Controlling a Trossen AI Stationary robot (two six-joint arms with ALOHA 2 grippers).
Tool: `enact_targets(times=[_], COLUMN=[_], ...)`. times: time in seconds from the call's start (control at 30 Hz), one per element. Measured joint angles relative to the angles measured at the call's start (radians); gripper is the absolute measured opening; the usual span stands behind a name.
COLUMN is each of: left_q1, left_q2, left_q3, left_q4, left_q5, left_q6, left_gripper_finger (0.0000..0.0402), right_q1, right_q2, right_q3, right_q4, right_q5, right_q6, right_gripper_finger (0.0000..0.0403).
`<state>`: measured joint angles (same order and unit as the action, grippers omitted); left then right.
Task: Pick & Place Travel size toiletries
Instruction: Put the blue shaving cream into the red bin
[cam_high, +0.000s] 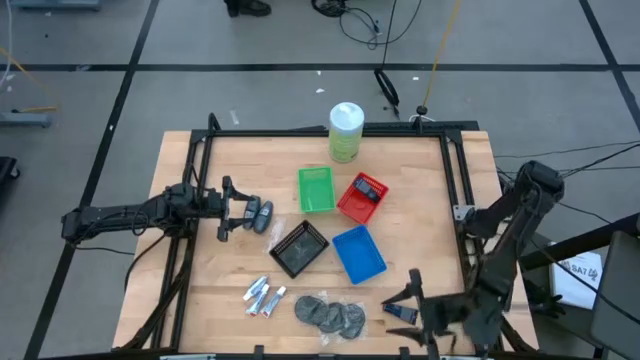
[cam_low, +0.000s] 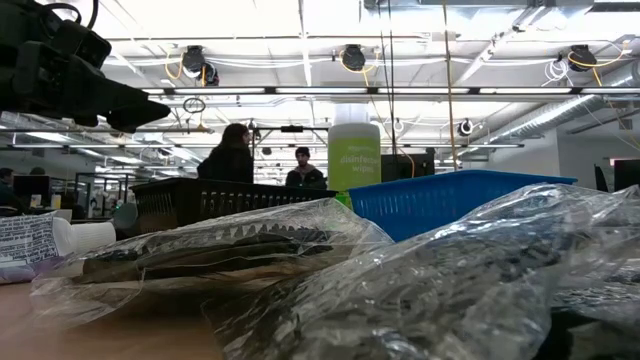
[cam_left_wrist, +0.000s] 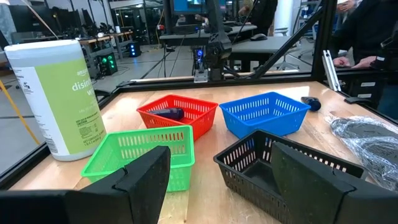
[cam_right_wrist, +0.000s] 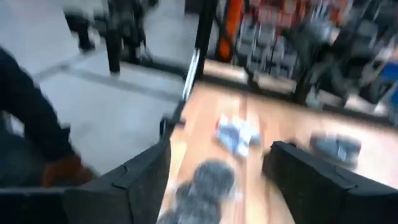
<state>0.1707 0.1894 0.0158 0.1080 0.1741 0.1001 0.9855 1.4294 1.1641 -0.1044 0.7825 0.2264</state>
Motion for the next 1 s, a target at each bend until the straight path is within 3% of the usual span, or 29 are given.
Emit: enact_targets(times=[0.17, 0.4, 0.7, 1.0], left_q1=[0.000, 0.000, 0.000, 0.000], left_q2=[0.000, 0.000, 0.000, 0.000], left_q3=[0.000, 0.000, 0.000, 0.000], left_q4=[-0.001, 0.000, -0.001, 0.000], left_q5=[0.000, 0.000, 0.000, 0.000], left_q6=[0.000, 0.000, 0.000, 0.000], left_gripper_finger=[0.0273, 0.0273, 0.0274, 0.0274], right_q1=[-0.018, -0.056, -0.090, -0.092], right_q2=[0.113, 0.223, 0.374, 0.418], right_q3=[0.146, 0.146, 0.146, 0.116], right_q4=[-0.382, -0.606, -0.650, -0.655], right_q5=[-0.069, -0.274, -0.448, -0.499], right_q6=[0.387, 0.778, 0.838, 0.877], right_gripper_finger=[0.0278, 0.0268, 0.0267, 0.0267])
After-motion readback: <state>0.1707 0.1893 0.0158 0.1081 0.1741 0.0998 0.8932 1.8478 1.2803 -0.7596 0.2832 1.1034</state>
